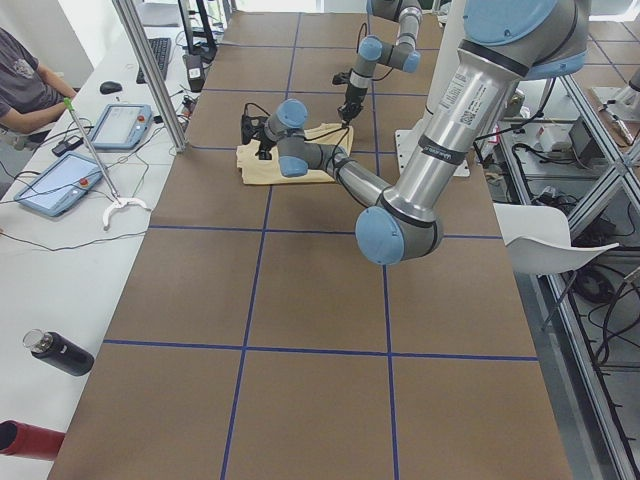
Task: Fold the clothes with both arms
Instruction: 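Lower the left gripper to the shirt edge nearest the robot and grasp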
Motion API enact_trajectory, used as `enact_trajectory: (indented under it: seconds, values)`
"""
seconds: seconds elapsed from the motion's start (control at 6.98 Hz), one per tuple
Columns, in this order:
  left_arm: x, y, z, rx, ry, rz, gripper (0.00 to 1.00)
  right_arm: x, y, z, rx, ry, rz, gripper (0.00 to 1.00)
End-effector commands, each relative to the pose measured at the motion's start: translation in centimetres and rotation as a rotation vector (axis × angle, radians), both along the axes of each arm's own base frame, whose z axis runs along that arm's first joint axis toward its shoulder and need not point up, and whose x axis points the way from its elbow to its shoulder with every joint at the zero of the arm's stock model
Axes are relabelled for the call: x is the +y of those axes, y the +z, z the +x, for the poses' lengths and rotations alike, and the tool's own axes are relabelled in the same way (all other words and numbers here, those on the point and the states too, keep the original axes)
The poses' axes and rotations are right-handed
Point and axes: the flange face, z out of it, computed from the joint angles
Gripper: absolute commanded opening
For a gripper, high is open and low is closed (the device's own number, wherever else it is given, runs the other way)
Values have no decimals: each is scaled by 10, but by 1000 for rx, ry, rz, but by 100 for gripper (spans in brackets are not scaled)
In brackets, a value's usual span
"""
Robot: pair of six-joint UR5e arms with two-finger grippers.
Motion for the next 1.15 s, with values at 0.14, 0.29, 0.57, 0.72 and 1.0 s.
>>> enact_trajectory:
  seconds: [0.14,0.29,0.57,0.72,1.0]
  values:
    - [161,2,51,176,40,-236,62,20,3,1,-2,15,5,0]
    - [205,-1,71,204,36,-284,61,20,-1,7,-15,12,4,0]
    - [247,43,85,157,18,-377,62,21,2,9,-10,12,3,0]
    - [263,59,91,121,9,-378,62,21,3,9,-9,12,2,0]
    - [274,66,106,57,9,-392,62,21,7,10,-1,13,2,0]
